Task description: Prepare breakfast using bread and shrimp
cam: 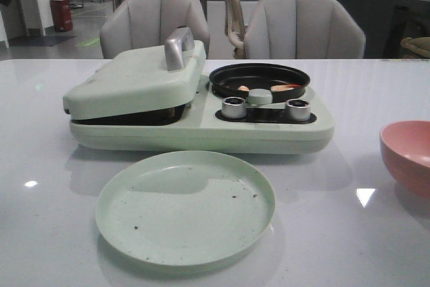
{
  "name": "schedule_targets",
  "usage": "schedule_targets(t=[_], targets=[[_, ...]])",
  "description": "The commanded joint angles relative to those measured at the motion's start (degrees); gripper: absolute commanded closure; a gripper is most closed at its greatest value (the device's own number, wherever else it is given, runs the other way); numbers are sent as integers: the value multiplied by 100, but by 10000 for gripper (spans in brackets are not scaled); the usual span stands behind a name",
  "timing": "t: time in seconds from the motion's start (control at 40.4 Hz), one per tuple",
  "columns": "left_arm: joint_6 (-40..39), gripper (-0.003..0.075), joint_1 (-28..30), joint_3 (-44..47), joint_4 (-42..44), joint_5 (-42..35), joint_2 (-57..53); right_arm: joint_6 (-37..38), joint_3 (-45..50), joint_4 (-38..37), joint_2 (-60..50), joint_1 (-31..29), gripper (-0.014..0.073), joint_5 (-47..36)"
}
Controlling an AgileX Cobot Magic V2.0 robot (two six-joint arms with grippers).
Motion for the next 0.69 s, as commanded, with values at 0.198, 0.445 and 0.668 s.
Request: schedule_targets(t=[0.198,0.445,0.668], targets=[[18,608,-26,-151,-129,-369,-33,383,601,-310,-1486,-6,162,-61],[-50,608,-26,-151,-107,-382,-33,383,745,-325,-1823,-6,347,-49],[-1308,608,-26,-151,962,-474,-33,383,745,-325,-1823,-6,564,-49]])
